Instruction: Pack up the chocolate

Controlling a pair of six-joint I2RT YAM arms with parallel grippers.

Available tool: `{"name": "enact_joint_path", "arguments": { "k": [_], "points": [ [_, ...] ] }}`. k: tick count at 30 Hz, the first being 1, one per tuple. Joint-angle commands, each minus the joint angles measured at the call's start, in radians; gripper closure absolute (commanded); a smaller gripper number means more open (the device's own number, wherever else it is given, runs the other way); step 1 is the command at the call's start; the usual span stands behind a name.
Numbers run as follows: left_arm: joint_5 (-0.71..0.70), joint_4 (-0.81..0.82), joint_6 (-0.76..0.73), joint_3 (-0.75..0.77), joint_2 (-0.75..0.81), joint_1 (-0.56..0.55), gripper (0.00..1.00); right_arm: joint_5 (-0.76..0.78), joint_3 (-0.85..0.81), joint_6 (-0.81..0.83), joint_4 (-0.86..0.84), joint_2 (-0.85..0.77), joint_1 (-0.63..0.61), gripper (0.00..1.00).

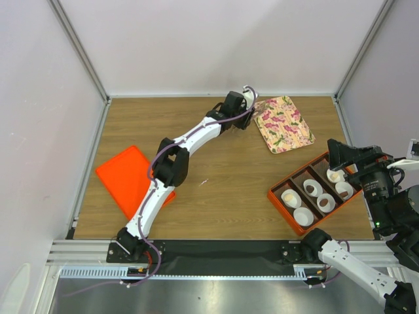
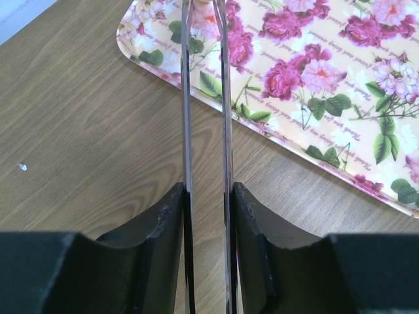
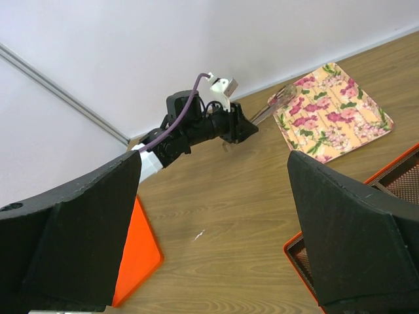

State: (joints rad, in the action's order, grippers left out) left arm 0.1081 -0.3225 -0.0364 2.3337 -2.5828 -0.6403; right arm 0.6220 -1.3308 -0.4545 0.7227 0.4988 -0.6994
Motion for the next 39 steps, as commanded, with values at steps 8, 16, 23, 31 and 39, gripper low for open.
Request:
{"name": "enact_joint_path", "arguments": {
  "k": [8,16,23,31,39],
  "points": [
    [0.018,0.069,-0.014,-0.057,0.087,-0.007,0.66,0.025,0.001,-0.015,-0.028,-0.013,-0.011,0.01],
    [0.085,0.172,0.016,-0.333,0.277,-0.032,0.68,-0.004,0.022,-0.038,-0.049,0.029,-0.012,0.01],
    [0.081,0.168,0.001,-0.395,0.366,-0.035,0.71,-0.045,0.045,-0.105,-0.054,0.049,-0.012,0.02],
    [0.101,0.123,0.023,-0.373,0.404,-0.045,0.75,-0.030,0.032,-0.113,-0.034,0.056,-0.009,0.03],
    [0.113,-0.004,0.069,-0.542,0.662,-0.087,0.77,0.019,-0.178,0.041,0.056,0.161,-0.012,0.02]
  ]
}}
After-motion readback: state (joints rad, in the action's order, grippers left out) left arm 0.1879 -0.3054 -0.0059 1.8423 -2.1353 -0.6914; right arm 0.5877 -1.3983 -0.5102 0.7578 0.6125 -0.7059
